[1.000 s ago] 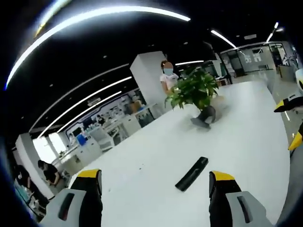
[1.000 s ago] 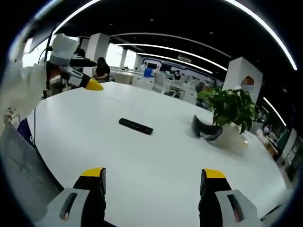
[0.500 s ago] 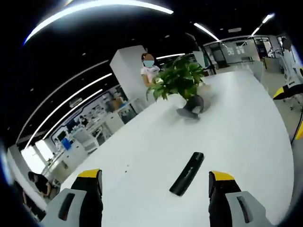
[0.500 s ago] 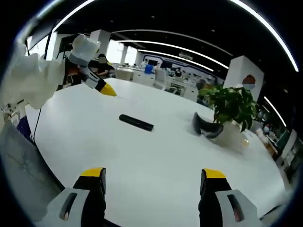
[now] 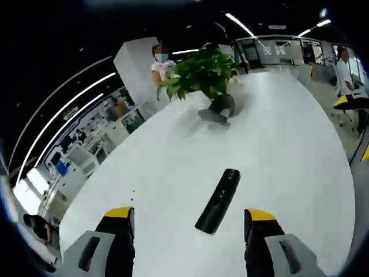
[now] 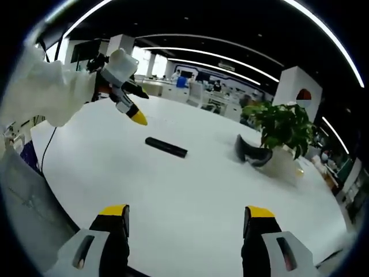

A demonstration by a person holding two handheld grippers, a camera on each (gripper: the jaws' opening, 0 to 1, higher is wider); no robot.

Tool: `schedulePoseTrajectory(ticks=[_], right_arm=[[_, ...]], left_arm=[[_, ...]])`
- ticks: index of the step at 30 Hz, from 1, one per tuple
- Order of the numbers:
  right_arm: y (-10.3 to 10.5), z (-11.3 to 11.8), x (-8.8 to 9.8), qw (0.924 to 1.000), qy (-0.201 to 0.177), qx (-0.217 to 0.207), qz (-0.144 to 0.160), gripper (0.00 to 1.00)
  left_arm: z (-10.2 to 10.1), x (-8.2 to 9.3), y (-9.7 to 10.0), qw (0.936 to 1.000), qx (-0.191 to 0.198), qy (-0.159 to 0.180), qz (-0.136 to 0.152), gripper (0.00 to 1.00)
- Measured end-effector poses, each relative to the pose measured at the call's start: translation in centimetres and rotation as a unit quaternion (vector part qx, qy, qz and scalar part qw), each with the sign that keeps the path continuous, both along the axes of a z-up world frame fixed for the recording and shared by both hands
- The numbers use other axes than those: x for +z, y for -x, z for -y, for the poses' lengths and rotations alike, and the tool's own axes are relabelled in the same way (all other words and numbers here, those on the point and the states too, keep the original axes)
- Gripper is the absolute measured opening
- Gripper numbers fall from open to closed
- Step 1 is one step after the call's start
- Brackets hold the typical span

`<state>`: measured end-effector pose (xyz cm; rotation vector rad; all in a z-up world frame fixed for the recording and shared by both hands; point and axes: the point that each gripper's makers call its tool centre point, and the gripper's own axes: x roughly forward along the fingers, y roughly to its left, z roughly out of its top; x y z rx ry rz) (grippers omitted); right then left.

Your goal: Press the specified remote control buttons in sequence, fully releasing each button before pressing the next.

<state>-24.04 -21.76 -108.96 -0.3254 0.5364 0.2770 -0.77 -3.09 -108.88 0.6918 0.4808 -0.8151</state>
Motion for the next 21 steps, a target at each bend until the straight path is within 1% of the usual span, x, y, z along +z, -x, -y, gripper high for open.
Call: schedulePoseTrajectory(ticks=[1, 3, 4, 5, 6, 7, 8, 10, 12, 15, 19, 20, 21], right_arm=[[0.0, 0.0, 0.0, 1.0000, 0.001, 0.000, -0.001, 0.80], [0.0, 0.0, -0.1, 1.0000, 0.001, 0.001, -0.001, 0.80], [0.0, 0.0, -0.1, 1.0000, 0.001, 0.001, -0.002, 0.80], [0.0, 0.0, -0.2, 1.0000, 0.003, 0.001, -0.004, 0.80], [0.1, -0.1, -0.2, 1.0000, 0.004, 0.002, -0.006, 0.80], [0.1, -0.1, -0.2, 1.0000, 0.004, 0.002, -0.006, 0.80], [0.1, -0.1, -0.2, 1.0000, 0.004, 0.003, -0.006, 0.80], [0.1, -0.1, -0.3, 1.0000, 0.005, 0.003, -0.008, 0.80], [0.1, -0.1, -0.3, 0.9999, 0.006, 0.002, -0.009, 0.80], [0.1, 0.0, -0.4, 0.9999, 0.006, 0.001, -0.010, 0.80], [0.1, -0.1, -0.4, 0.9999, 0.008, 0.003, -0.012, 0.80], [0.1, -0.1, -0.4, 0.9999, 0.008, 0.002, -0.012, 0.80], [0.1, -0.1, -0.5, 0.9999, 0.008, 0.002, -0.013, 0.80]], left_arm=[[0.1, -0.5, -0.2, 0.9999, -0.008, -0.015, -0.004, 0.77], [0.5, -1.0, -0.4, 0.9996, -0.017, -0.017, -0.013, 0.74], [0.7, -1.6, -0.4, 0.9990, -0.025, -0.025, -0.028, 0.74], [0.7, -2.0, -0.5, 0.9985, -0.028, -0.033, -0.034, 0.74], [0.6, -2.6, -0.8, 0.9973, -0.031, -0.054, -0.039, 0.72], [0.5, -3.0, -1.0, 0.9964, -0.034, -0.066, -0.041, 0.72], [0.7, -3.4, -1.0, 0.9957, -0.038, -0.071, -0.047, 0.71], [1.0, -4.3, -0.9, 0.9934, -0.043, -0.080, -0.070, 0.69], [1.1, -5.2, -1.0, 0.9896, -0.050, -0.098, -0.093, 0.68], [1.2, -6.5, -1.2, 0.9849, -0.066, -0.120, -0.107, 0.68], [1.5, -7.9, -1.7, 0.9796, -0.077, -0.140, -0.122, 0.68], [1.4, -8.2, -1.9, 0.9775, -0.079, -0.152, -0.124, 0.68], [0.9, -8.4, -2.4, 0.9746, -0.078, -0.176, -0.115, 0.68]])
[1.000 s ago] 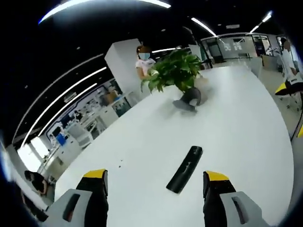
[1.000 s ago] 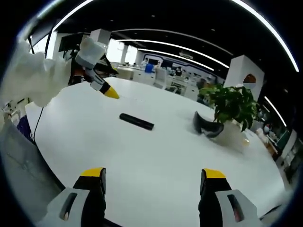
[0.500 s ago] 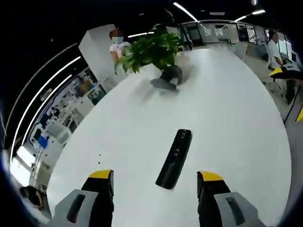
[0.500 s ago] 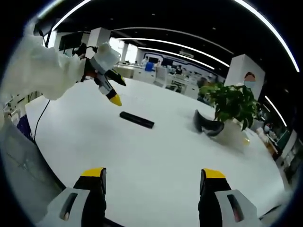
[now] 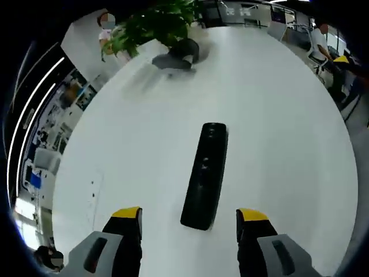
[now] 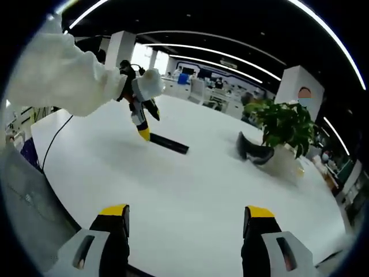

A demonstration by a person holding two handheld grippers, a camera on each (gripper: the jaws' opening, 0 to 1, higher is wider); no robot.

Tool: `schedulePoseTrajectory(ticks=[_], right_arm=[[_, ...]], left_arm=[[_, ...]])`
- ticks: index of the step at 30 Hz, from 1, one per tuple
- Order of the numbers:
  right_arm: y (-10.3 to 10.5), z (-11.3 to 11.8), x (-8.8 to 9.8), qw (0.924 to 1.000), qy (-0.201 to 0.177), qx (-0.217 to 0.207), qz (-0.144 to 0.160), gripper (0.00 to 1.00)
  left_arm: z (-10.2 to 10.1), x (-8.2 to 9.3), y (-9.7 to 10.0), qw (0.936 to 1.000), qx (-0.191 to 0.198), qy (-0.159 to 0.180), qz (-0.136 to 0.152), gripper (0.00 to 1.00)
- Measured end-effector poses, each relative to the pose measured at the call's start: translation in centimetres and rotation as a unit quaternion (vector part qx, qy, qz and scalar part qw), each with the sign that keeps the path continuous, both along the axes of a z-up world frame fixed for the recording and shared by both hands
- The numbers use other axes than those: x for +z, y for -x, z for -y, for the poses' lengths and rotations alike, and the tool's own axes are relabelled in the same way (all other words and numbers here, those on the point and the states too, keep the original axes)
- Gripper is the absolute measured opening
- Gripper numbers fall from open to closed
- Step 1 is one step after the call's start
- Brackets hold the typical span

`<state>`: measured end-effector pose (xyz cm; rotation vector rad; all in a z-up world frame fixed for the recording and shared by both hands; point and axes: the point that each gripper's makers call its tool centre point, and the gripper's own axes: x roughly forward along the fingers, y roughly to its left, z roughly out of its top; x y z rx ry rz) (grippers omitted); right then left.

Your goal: Press the specified remote control buttons in sequence, fully releasing each button before pressing the next.

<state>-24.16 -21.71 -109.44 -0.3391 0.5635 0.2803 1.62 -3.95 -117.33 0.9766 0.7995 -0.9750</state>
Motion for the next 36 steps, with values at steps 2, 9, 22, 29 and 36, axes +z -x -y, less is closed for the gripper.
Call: schedulePoseTrajectory(ticks=[2, 9, 22, 29, 36], right_arm=[[0.0, 0.1, -0.1, 1.0000, 0.001, -0.001, -0.001, 0.80], [0.0, 0.1, -0.3, 1.0000, 0.005, -0.001, -0.006, 0.80], [0.0, 0.2, -0.6, 0.9999, 0.011, -0.001, -0.012, 0.80], [0.0, 0.2, -0.7, 0.9998, 0.013, 0.000, -0.014, 0.80], [0.0, 0.2, -0.7, 0.9998, 0.013, -0.001, -0.013, 0.80]], left_arm=[[0.2, -0.4, -0.8, 1.0000, -0.003, 0.000, 0.007, 0.66], [0.4, -0.7, -1.4, 1.0000, 0.002, 0.002, -0.009, 0.67], [0.9, -1.5, -1.8, 0.9989, -0.019, -0.017, -0.038, 0.68], [0.6, -2.2, -2.0, 0.9953, 0.003, -0.013, -0.096, 0.69], [0.7, -2.9, -0.3, 0.9834, 0.020, -0.007, -0.180, 0.53]])
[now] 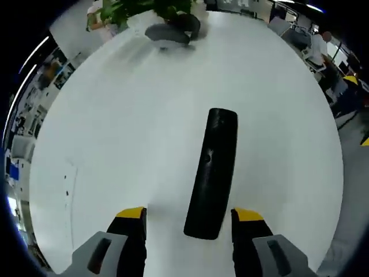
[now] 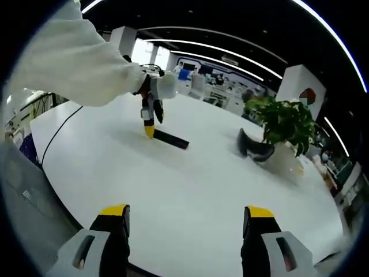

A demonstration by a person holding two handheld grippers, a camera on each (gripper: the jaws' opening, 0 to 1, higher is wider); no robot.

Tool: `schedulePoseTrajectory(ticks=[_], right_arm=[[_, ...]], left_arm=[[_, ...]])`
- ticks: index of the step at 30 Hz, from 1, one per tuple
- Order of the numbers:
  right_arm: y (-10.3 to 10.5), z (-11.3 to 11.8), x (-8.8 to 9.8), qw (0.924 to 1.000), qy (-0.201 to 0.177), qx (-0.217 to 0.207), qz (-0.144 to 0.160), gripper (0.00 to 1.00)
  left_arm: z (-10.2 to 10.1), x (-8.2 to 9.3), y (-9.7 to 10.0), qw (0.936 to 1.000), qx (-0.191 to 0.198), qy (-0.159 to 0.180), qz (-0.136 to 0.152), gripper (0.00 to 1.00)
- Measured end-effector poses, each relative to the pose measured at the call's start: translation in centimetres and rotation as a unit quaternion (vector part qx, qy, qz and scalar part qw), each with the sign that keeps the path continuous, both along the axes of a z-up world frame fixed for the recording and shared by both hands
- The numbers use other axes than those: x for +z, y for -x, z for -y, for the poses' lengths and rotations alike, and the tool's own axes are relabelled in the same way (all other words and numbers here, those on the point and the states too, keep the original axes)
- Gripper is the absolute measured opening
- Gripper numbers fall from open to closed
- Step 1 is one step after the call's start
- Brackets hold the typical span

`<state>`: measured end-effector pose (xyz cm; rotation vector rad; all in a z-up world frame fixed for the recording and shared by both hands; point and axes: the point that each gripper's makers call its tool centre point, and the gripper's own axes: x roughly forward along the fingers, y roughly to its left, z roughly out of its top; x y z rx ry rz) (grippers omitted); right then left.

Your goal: Press the specified remote control buttons in sequence, fully releasing each button before pressing the next.

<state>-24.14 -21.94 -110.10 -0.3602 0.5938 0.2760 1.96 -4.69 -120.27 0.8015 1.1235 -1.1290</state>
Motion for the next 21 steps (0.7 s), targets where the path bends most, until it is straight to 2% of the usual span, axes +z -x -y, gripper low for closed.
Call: schedulePoseTrajectory(ticks=[1, 6, 13, 21], right_arm=[[0.0, 0.0, 0.0, 1.0000, 0.000, 0.000, 0.000, 0.80], [0.0, -0.2, 0.0, 1.0000, 0.000, 0.004, 0.001, 0.80], [0.1, -0.2, 0.0, 1.0000, 0.000, 0.005, 0.000, 0.80], [0.2, -0.2, 0.0, 1.0000, 0.001, 0.005, -0.001, 0.80]], left_arm=[[-0.3, 0.1, -0.6, 0.9993, -0.023, -0.005, 0.028, 0.54], [0.0, 0.2, 0.6, 0.9994, -0.019, 0.012, 0.026, 0.48], [0.1, 0.2, 0.5, 0.9995, -0.015, 0.012, 0.026, 0.43], [0.2, 0.1, 0.6, 0.9996, -0.017, -0.013, 0.018, 0.41]])
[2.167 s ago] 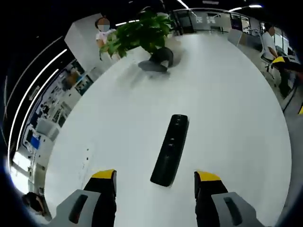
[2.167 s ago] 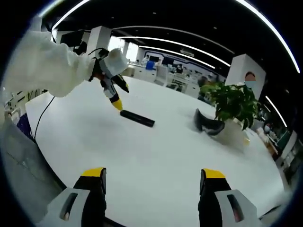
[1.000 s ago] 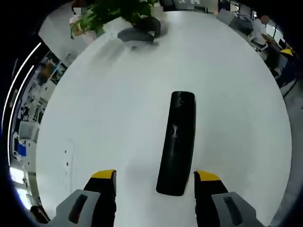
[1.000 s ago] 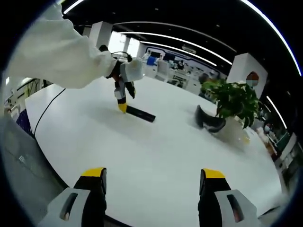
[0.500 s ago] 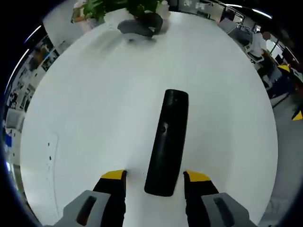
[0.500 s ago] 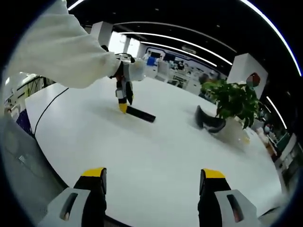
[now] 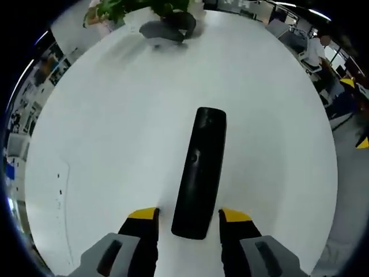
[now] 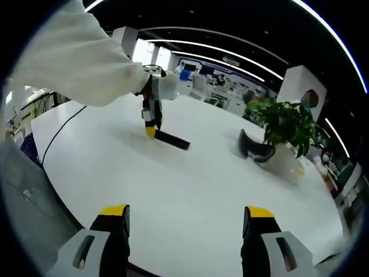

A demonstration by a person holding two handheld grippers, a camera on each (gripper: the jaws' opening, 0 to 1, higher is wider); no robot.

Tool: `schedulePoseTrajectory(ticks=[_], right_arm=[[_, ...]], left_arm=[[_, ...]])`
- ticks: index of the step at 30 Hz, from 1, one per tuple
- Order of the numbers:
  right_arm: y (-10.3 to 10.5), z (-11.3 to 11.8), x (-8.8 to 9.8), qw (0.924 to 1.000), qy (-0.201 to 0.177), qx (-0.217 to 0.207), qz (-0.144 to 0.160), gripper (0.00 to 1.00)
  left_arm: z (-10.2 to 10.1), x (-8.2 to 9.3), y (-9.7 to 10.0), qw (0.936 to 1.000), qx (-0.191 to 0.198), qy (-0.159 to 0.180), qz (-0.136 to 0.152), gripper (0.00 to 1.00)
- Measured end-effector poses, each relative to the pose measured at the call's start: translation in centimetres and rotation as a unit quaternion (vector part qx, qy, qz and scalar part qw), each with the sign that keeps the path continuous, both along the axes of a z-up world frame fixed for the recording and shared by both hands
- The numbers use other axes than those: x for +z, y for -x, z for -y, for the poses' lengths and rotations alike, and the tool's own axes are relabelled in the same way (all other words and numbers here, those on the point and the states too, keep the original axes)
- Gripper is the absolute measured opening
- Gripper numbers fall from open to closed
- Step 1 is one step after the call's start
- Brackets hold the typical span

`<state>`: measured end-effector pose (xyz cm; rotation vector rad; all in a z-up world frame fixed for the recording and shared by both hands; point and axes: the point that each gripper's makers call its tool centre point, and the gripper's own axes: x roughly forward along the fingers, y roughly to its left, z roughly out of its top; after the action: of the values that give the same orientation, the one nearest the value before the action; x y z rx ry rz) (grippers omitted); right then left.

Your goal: Press the specified remote control buttons in sequence, fully releasing each button before pressing the next.

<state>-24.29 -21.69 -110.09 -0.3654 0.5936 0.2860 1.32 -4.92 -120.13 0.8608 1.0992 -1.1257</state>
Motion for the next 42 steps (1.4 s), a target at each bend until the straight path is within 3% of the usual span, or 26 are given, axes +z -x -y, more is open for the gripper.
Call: schedulePoseTrajectory(ticks=[4, 8, 21, 42], right_arm=[[0.0, 0.0, 0.1, 1.0000, -0.002, 0.000, 0.001, 0.80], [0.0, -0.1, 0.1, 1.0000, -0.002, 0.001, 0.003, 0.80], [0.0, -0.1, 0.6, 0.9999, -0.011, 0.001, 0.013, 0.79], [0.0, -0.4, 1.1, 0.9995, -0.019, 0.008, 0.025, 0.78]], left_arm=[[-0.1, 0.1, 0.0, 1.0000, 0.000, -0.004, -0.002, 0.39], [0.1, 0.2, 0.5, 0.9999, -0.013, -0.008, 0.004, 0.24], [0.3, 0.1, 1.3, 0.9995, -0.004, -0.030, 0.011, 0.23], [0.7, 0.1, 6.9, 0.9962, -0.043, -0.075, 0.007, 0.23]])
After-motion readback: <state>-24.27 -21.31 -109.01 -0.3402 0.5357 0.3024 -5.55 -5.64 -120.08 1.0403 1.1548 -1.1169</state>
